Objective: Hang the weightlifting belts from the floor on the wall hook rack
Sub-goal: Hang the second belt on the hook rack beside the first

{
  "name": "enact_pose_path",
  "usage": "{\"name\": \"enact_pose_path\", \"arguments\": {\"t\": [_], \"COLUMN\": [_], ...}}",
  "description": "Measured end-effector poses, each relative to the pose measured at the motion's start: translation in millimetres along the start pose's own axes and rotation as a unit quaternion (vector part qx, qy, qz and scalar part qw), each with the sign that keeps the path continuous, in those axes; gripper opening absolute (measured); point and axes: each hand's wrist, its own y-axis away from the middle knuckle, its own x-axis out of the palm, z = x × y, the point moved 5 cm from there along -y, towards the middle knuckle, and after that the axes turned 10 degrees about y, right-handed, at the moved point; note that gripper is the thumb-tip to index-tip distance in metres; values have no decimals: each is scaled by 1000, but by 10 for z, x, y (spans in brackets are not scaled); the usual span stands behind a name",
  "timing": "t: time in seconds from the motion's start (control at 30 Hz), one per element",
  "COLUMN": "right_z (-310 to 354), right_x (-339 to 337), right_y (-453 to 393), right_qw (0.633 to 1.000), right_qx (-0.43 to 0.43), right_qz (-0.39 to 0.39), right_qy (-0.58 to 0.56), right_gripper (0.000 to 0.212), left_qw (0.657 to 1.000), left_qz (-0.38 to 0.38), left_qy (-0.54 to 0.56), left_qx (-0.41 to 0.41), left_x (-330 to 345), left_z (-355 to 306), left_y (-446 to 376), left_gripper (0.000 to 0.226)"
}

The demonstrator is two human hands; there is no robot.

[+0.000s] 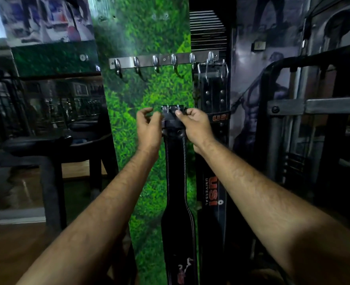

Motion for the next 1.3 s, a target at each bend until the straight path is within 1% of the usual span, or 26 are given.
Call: {"name": "enact_pose_path", "arguments": {"t": [0.07,0.13,0.2,0.27,0.33,0.37,0.4,0.47,0.5,0.63,0.73,0.8,0.83,0.93,1.07,1.17,1.23,1.3], "right_z": [-10,-22,-31,-53,-82,-100,-120,-136,-101,48,134,166,200,287,392,361,238,93], "right_x": [-31,-90,-151,-186,-221,-240,-264,-323,-341,-317,-347,-380,-395,-427,-443,-446,-430,-411], "right_y": [-74,-134,-196,-260,-348,-394,-437,-511,-522,-675,-834,-925,-959,-1110,-1283,-1384,-1411,-1369], "right_qw": [1000,999,997,997,997,998,999,997,994,985,984,988,989,988,986,988,991,991], "right_qx": [-19,-44,-68,-75,-69,-58,-44,-22,-27,-77,-115,-106,-101,-94,-85,-54,-20,3], "right_qz": [3,-1,5,19,22,20,12,-13,-18,-7,-31,-48,-60,-87,-101,-104,-89,-82], "right_qy": [13,27,24,29,25,21,24,76,106,156,134,102,90,92,99,101,101,103], "right_gripper": [22,21,18,15,15,20,31,52,55,51,39,31,30,33,36,38,37,34], "left_qw": [999,997,997,997,998,998,999,1000,1000,999,999,999,998,998,999,999,998,998], "left_qz": [0,0,16,33,50,51,43,21,17,32,44,47,50,52,39,25,3,-4], "left_qy": [-40,-74,-80,-57,-24,-17,-13,-3,3,26,6,-7,-12,-19,-18,-36,-51,-63], "left_qx": [5,4,-5,-32,-39,-35,-31,-21,-14,4,17,21,21,20,15,-10,-24,-27], "left_x": [106,182,254,304,376,409,436,485,523,674,776,876,936,1100,1242,1297,1256,1177], "left_z": [23,59,77,121,146,158,170,165,141,55,-18,-70,-102,-180,-228,-186,-90,13], "left_y": [-73,-120,-157,-216,-252,-263,-278,-312,-326,-492,-632,-723,-763,-908,-1090,-1189,-1220,-1157], "left_gripper": [7,20,21,20,28,34,39,35,31,27,26,27,28,29,28,26,25,29]}}
